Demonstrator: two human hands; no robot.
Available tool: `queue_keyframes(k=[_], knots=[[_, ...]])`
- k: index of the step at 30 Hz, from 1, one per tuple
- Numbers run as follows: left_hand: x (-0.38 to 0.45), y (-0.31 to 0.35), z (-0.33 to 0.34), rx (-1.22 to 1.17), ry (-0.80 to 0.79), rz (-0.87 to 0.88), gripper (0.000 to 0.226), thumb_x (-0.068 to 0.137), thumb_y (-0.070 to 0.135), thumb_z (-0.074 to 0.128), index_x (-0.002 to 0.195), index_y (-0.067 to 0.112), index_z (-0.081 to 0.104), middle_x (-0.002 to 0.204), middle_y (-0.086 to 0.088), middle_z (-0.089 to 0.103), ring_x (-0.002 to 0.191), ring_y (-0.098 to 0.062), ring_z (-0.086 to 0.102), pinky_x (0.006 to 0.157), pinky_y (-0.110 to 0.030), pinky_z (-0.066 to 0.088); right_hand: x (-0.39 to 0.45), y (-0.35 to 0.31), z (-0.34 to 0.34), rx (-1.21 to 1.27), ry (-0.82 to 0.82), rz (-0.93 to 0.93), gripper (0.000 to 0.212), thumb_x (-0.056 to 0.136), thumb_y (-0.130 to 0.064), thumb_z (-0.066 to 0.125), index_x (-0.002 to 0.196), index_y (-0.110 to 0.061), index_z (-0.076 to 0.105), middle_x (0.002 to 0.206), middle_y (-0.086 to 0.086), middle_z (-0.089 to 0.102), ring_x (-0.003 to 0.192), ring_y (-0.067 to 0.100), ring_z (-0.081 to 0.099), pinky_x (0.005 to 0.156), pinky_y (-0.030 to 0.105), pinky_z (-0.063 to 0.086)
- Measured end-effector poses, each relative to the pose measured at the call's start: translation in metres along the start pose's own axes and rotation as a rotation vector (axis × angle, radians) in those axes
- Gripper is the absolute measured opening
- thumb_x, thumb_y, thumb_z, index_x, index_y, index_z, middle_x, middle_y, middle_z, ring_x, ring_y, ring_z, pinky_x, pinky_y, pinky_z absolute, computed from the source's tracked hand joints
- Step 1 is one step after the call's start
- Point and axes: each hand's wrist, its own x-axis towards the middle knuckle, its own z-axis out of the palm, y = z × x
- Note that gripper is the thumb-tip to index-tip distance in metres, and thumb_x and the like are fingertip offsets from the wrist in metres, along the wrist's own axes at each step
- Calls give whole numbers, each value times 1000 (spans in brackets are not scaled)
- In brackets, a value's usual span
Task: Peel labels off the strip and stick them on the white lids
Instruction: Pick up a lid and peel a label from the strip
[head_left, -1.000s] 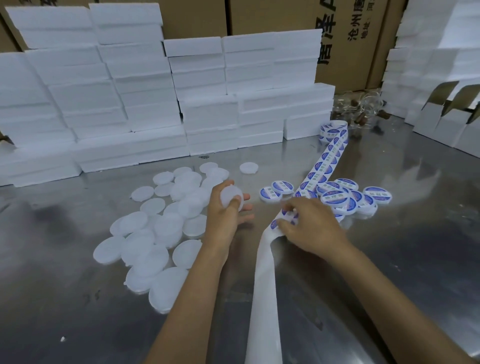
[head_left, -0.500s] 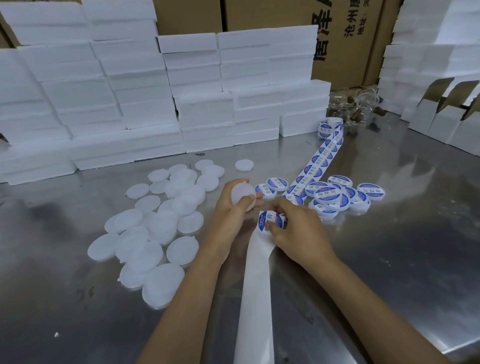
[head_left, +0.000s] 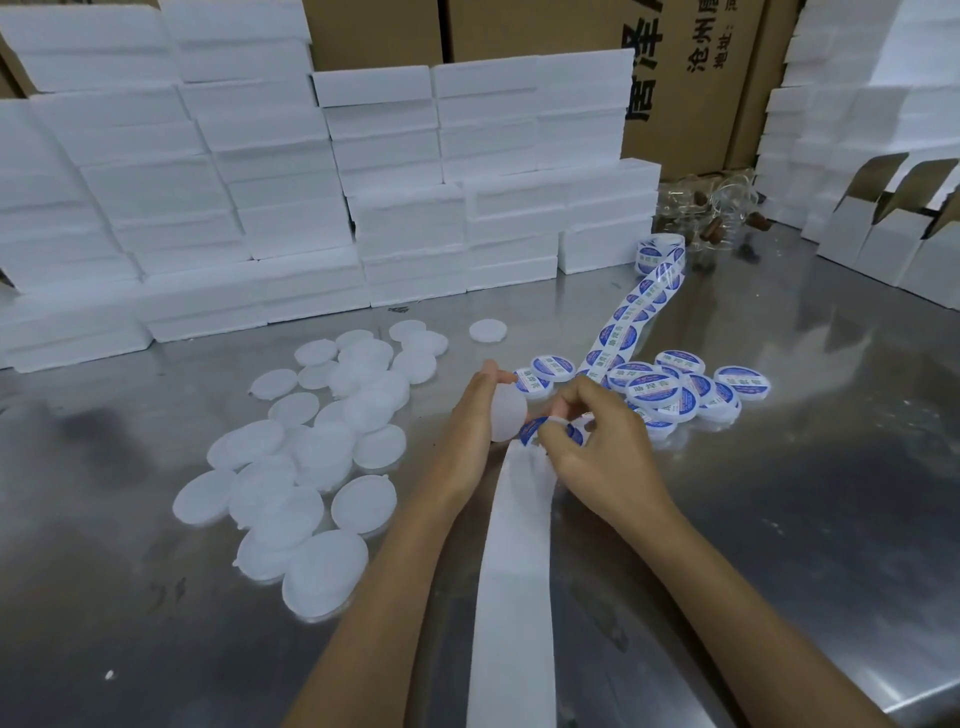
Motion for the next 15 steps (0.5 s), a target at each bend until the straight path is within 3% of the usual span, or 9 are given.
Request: queue_keyframes(k=[4, 6, 8, 10, 15], knots=[[-1, 4, -2, -97, 14, -18, 45, 106, 50, 26, 104, 24, 63, 88, -6, 77, 68, -10, 73, 67, -20, 58, 2, -6, -8, 298, 71, 20, 16, 86, 0, 59, 82, -12, 49, 74, -4, 54, 67, 15, 52, 62, 30, 46], [-3, 8, -3, -208, 45, -27, 49, 106, 52, 27, 112, 19, 62, 84, -6, 77, 74, -16, 75, 88, -35, 58, 4, -9, -10, 415, 72, 48, 21, 85, 6, 59, 82, -12, 48, 73, -2, 54, 63, 10, 53, 59, 24, 48], [-5, 11, -6, -384, 82, -54, 57, 105, 54, 29, 126, 10, 60, 106, -15, 75, 97, -31, 73, 104, -53, 49, 8, -13, -8, 486, 46, 81, 26, 84, 8, 62, 82, -14, 48, 78, 9, 59, 64, 21, 59, 58, 28, 51], [-5, 12, -10, -534, 71, -72, 64, 104, 55, 30, 136, 6, 55, 128, -24, 65, 119, -42, 62, 108, -60, 43, 14, -19, -2, 482, 3, 87, 27, 83, 4, 66, 83, -16, 50, 89, 17, 63, 75, 36, 63, 65, 41, 53], [-6, 12, -10, -628, -13, -69, 69, 103, 57, 25, 139, 4, 53, 133, -26, 61, 125, -38, 60, 97, -43, 53, 27, -28, 20, 408, -46, 85, 28, 81, -7, 75, 89, -21, 53, 92, 6, 66, 66, 12, 60, 59, 25, 48]])
